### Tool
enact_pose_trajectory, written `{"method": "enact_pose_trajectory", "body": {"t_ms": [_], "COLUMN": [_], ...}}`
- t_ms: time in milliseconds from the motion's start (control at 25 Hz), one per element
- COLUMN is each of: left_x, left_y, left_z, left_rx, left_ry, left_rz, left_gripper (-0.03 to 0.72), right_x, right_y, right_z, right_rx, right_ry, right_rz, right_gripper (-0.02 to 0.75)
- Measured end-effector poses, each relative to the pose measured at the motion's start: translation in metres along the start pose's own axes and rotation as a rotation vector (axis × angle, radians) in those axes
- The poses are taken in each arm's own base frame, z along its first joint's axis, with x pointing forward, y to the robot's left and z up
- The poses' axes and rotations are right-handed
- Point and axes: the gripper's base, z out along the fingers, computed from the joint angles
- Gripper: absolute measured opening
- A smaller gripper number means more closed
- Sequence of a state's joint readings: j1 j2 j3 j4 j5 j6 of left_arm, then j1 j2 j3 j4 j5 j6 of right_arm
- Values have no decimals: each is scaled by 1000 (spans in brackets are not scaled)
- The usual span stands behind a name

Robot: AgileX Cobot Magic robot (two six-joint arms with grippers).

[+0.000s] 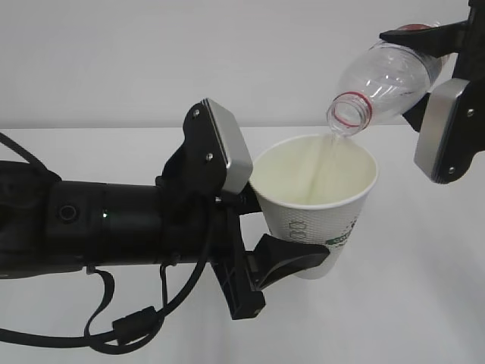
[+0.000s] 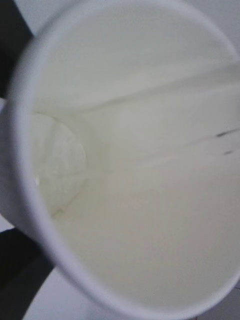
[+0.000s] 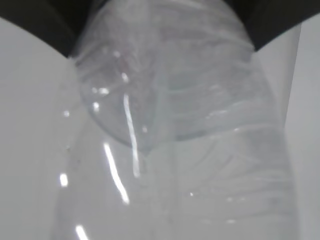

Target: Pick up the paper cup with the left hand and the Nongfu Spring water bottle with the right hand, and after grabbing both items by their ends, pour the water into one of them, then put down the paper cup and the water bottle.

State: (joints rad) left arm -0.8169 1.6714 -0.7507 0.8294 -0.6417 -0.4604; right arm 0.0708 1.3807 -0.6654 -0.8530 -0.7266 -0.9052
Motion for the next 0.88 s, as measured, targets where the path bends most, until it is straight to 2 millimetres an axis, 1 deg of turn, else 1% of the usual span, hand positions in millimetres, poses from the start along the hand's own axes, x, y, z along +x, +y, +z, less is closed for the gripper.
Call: {"method": "enact_pose_trajectory", "body": {"t_ms": [880], "left_x": [1], "left_y": [-2], "left_z": [0], "left_rx": [25], "left_ry": [8], "left_rz": [27], "left_gripper": [495], "right_x": [0], "right_y": [0], "right_z": [0], "right_rx": [0], "right_ry": [0], "right_rz": [-2], "right_gripper": [440]}}
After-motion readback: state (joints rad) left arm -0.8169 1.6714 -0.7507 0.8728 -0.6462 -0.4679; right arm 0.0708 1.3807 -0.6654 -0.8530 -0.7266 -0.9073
